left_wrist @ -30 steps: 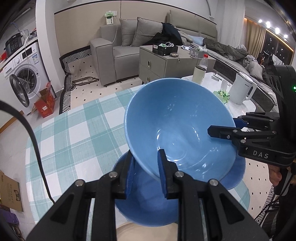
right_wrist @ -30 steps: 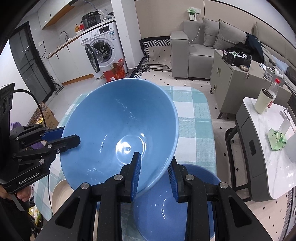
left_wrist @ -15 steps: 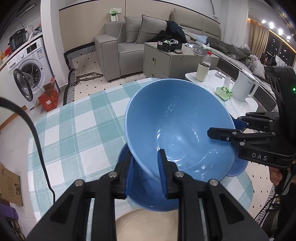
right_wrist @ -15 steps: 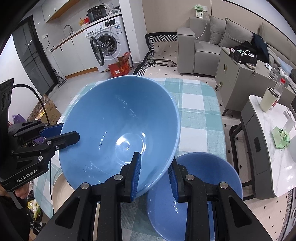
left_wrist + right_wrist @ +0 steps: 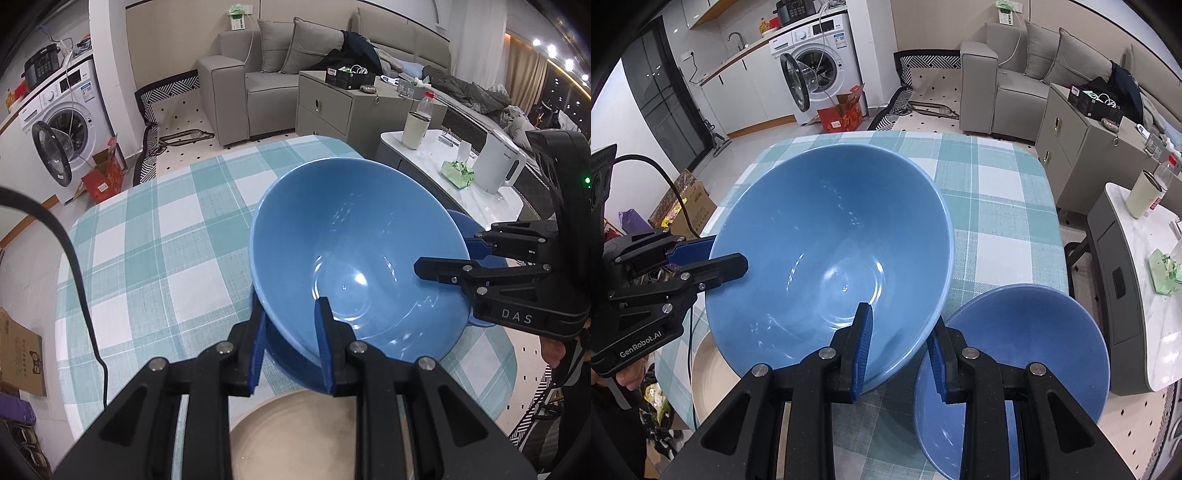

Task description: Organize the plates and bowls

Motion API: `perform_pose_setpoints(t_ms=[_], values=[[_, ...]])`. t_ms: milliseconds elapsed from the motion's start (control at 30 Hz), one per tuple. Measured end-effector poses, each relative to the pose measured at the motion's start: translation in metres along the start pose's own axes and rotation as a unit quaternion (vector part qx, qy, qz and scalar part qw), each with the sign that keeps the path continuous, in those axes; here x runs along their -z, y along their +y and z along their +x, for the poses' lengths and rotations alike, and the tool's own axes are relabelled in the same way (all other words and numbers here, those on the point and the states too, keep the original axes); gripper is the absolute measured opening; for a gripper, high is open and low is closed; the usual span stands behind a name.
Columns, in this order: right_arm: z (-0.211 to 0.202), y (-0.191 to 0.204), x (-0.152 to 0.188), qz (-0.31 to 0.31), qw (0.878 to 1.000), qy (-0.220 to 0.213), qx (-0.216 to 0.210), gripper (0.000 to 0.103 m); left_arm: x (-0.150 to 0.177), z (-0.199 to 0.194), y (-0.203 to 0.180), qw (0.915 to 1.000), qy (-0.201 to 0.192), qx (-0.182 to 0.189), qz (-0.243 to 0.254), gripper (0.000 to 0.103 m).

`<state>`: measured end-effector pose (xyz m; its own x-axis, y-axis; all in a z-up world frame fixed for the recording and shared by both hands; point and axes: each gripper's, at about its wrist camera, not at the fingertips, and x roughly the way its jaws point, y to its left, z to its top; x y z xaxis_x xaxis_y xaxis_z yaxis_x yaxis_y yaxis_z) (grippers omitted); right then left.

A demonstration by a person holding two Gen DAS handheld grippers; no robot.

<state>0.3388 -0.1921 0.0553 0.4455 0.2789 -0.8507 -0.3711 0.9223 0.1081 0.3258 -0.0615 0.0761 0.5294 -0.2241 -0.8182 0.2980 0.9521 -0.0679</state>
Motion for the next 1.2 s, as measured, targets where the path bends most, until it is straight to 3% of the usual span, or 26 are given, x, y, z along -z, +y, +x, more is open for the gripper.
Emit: perform_pose_setpoints(t_ms=[500,1200], values=[[0.024,0.005,0.006,-0.017,1.000,0.023,0.008,0.029,0.014,0.014,0.002,0.9998,0.020,0.000,0.001,0.023],[0.031,0.024,0.013,-0.068,0.995,0.042,0.064,0.030,0.021,0.025,-0.002,0.9991,0.039,-0.009,0.015,0.025]])
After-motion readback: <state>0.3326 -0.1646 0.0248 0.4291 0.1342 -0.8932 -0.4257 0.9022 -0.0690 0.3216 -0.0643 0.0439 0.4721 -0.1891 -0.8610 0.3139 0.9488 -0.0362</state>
